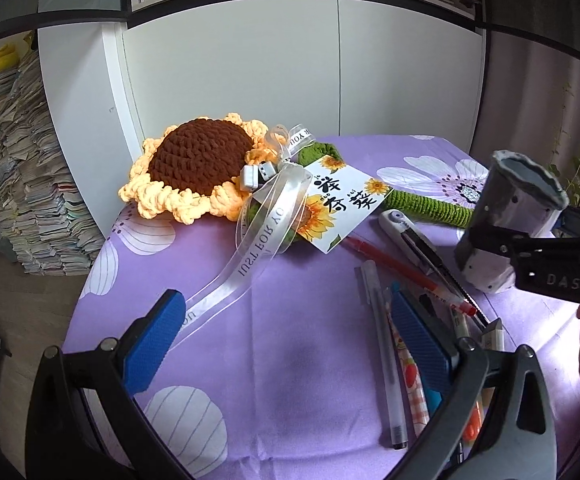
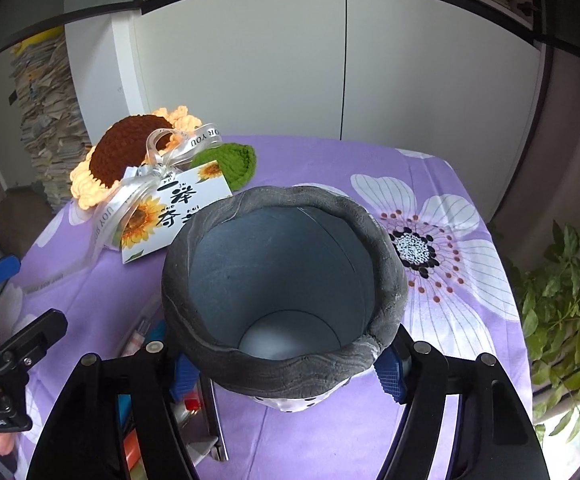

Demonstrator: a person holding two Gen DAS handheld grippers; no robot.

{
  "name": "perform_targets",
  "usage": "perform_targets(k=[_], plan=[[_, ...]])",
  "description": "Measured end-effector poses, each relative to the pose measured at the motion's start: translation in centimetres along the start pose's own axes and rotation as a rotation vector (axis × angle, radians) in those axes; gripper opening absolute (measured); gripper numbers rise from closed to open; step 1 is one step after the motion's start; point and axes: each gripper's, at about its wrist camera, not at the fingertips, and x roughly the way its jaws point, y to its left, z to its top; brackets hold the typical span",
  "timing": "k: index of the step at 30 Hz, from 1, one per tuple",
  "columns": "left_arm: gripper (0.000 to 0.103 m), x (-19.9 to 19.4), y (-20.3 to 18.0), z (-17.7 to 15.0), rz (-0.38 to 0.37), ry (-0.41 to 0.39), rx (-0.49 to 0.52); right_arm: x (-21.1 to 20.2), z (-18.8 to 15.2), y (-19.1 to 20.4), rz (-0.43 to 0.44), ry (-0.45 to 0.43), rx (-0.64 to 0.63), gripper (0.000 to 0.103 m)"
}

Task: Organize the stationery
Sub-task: 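Grasp the grey-rimmed white pen cup with the right tool while the left tool approaches the pens, then grasp the white-and-black utility knife with the left tool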

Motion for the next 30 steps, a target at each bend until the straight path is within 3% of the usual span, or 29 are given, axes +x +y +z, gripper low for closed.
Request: perform_targets(k=[11, 16, 24, 30], plan=[[0.097, 0.2, -1.8, 0.9, -0.022, 0.078, 0.020, -6.2, -5.2, -3.7, -0.065, 0.013, 0.025, 0.072], [0.095, 0.0, -3.8, 2.3, -0.027, 0.091, 0.024, -6.3, -6.4, -4.7, -0.038, -0.006, 0.051, 0.072], [0.087, 3.1, -7.2, 4.3, -0.063, 0.204, -0.022, -5.7, -7.2, -4.1, -0.001, -0.074, 0.022, 0.073], [0.084, 4.5, -7.8, 4.7, -0.077, 0.241, -0.072, -5.5, -7.2, -5.1, 0.089, -0.069, 0.034, 0.077]])
